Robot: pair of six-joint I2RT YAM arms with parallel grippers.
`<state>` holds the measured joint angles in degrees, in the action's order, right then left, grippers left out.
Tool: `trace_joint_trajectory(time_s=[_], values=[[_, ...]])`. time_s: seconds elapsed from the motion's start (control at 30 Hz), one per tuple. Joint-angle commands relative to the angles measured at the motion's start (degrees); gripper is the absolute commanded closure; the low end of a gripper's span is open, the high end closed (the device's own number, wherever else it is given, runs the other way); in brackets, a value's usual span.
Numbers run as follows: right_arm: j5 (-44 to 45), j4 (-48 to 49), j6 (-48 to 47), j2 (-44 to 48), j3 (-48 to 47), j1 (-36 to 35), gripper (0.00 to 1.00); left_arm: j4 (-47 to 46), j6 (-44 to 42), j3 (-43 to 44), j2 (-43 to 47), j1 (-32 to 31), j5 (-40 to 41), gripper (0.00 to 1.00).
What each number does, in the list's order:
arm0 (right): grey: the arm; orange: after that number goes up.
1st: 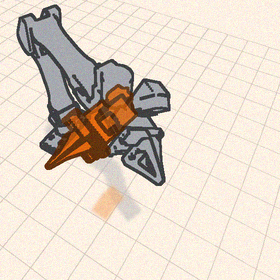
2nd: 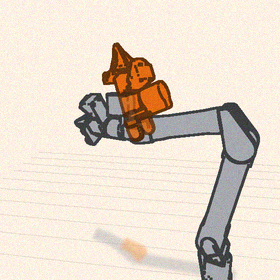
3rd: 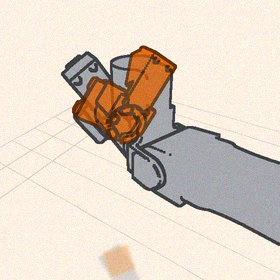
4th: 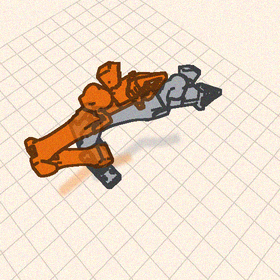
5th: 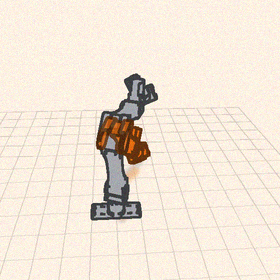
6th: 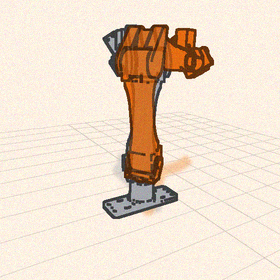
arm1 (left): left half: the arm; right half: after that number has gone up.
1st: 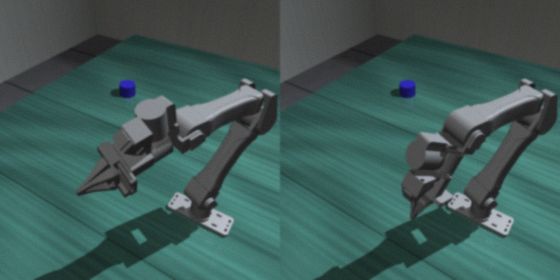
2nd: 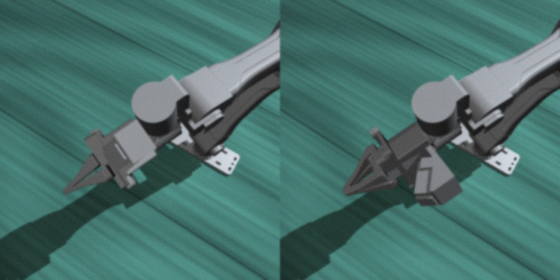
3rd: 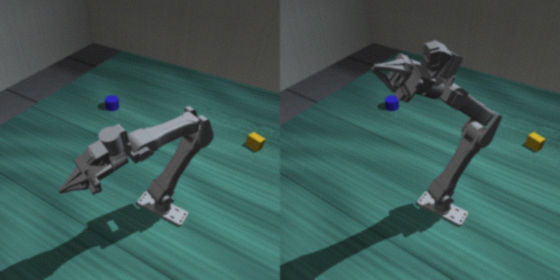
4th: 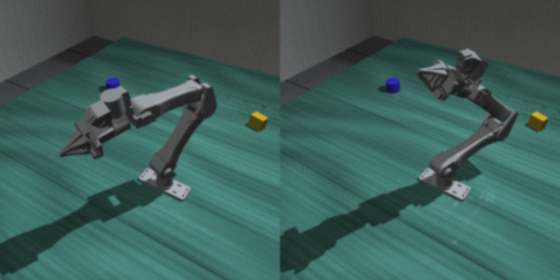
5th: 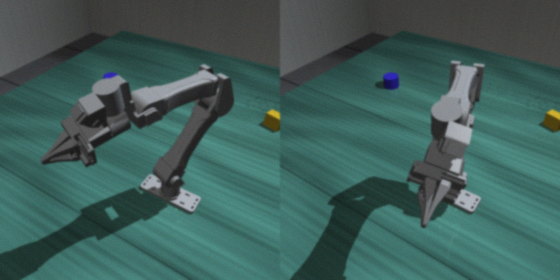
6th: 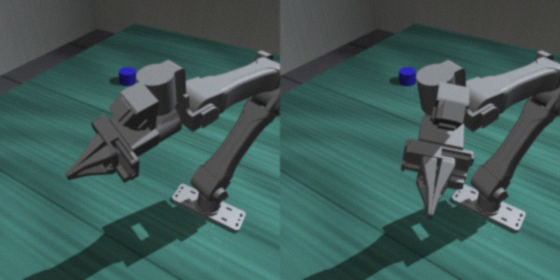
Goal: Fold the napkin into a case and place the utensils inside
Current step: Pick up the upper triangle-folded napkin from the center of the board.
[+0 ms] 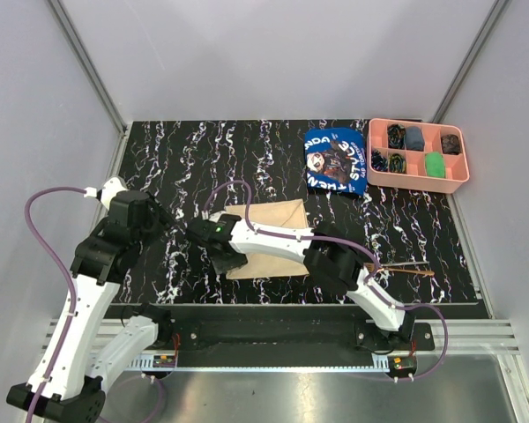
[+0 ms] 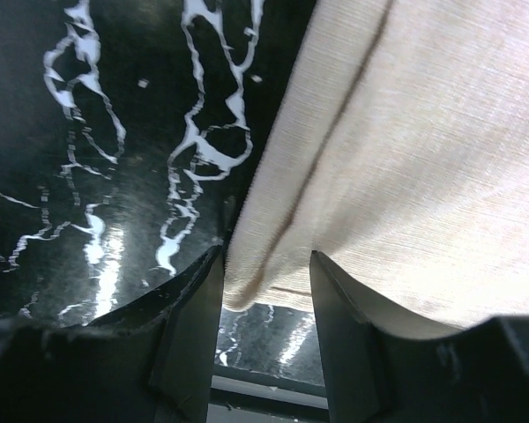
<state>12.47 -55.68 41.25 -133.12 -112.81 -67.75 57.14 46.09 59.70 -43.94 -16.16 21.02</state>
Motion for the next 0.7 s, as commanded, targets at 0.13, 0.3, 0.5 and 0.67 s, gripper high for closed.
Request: trace_joint_trajectory(time_s=[0.13, 0.3, 0.5, 0.67], values=[[4.1, -3.8, -0.6, 3.1, -3.2, -0.7, 0.47, -1.5, -1.6, -0.7, 1.0, 0.2, 0.0, 0.28], [3.9, -5.2, -1.4, 0.9, -6.6, -1.6, 0.48, -1.5, -1.7, -0.3, 0.6, 0.3, 0.3, 0.28], [2.7, -5.5, -1.6, -0.8, -7.5, -1.8, 0.49, -1.9, -2.3, -0.3, 0.0, 0.3, -0.2, 0.28], [2.4, -5.0, -1.3, -1.0, -5.0, -1.7, 0.52, -2.0, -2.3, -0.9, 0.1, 0.3, -0.4, 0.28]])
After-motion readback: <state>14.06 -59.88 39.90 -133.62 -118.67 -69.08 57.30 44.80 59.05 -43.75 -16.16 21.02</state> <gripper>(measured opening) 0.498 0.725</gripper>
